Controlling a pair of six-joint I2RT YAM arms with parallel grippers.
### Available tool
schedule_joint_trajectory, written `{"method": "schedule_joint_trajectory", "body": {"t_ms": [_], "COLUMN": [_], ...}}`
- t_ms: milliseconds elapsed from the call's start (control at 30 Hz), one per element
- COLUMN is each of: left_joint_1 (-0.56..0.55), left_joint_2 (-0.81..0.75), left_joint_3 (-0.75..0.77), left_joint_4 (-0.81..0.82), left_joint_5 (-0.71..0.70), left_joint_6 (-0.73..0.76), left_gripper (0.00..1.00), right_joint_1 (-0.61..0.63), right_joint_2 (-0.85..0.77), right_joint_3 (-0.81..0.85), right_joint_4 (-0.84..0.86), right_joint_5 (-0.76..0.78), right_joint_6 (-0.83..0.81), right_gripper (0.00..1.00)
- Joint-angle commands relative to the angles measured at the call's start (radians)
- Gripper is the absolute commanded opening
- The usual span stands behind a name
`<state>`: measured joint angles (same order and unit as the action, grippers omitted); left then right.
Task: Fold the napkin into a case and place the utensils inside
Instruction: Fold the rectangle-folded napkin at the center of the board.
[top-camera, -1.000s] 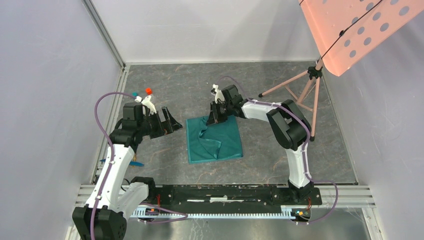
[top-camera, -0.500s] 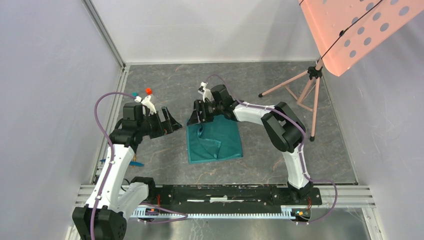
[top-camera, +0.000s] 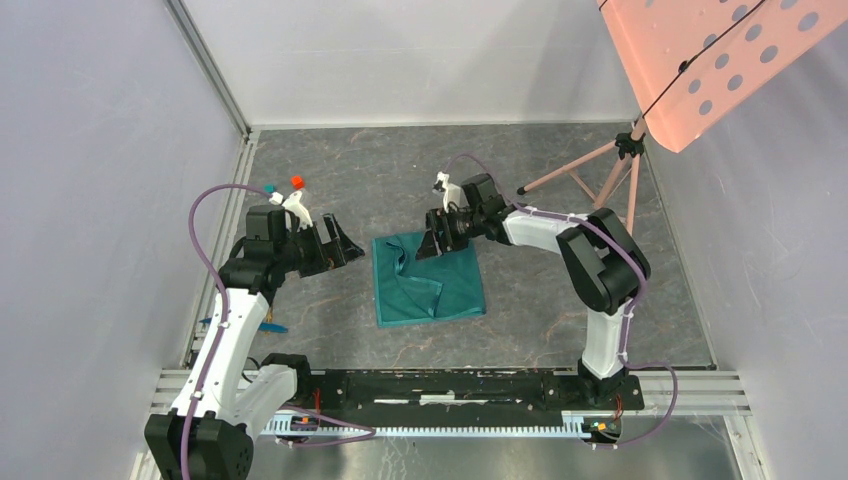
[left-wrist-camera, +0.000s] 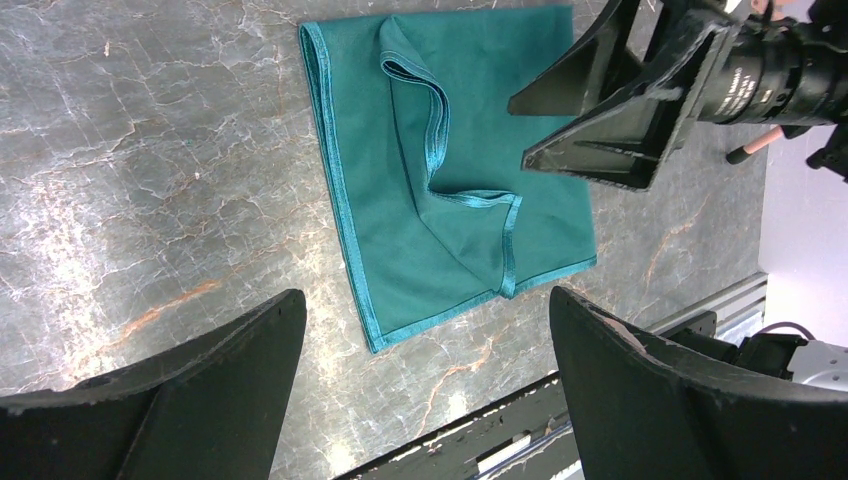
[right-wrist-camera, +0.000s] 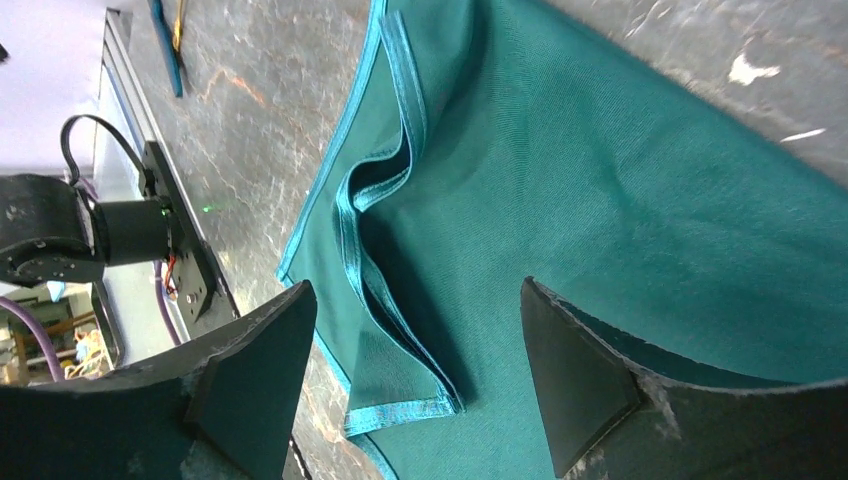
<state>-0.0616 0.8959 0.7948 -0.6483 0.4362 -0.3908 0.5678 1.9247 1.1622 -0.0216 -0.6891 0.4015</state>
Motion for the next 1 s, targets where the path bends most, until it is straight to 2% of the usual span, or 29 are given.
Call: {"method": "schedule_joint_trajectory", "body": {"t_ms": [0, 200, 467, 567, 667, 700, 867, 967], "left_joint_1": [-0.004, -0.004, -0.004, -0.003, -0.004, -0.004, -0.004, -0.003], "left_joint_2": [-0.015, -0.01, -0.011, -0.007, -0.003, -0.006, -0.007, -0.003], "left_joint_3": [-0.005, -0.006, -0.006, -0.005, -0.005, -0.004, -0.005, -0.005], "left_joint_4": [0.034, 0.035, 0.034, 0.036, 0.034, 0.033, 0.033, 0.032], "left_joint_5": [-0.007, -0.009, -0.01, -0.01, -0.011, -0.014, -0.017, -0.016], "left_joint_6": [0.026, 0.025, 0.025, 0.024, 0.025, 0.024, 0.024, 0.024], "left_gripper": [0.97, 0.97, 0.97, 0.97, 0.97, 0.97, 0.97, 0.97], "right_joint_1": [0.02, 0.09, 0.195, 0.243, 0.292, 0.313, 0.378, 0.383], "right_joint_2": [0.024, 0.05, 0.027, -0.011, -0.056, -0.059, -0.043, -0.036], "right_joint_3": [-0.027, -0.037, -0.071, -0.098, -0.235, -0.231, -0.097, -0.07], "right_joint_4": [0.066, 0.09, 0.22, 0.296, 0.579, 0.599, 0.518, 0.483], "right_joint_5": [-0.051, -0.07, -0.089, 0.016, 0.204, 0.263, 0.348, 0.321], "right_joint_6": [-0.02, 0.007, 0.161, 0.292, 0.542, 0.566, 0.54, 0.525], "right_gripper": [0.8, 0.75, 0.62, 0.64, 0.66, 0.69, 0.76, 0.78]}}
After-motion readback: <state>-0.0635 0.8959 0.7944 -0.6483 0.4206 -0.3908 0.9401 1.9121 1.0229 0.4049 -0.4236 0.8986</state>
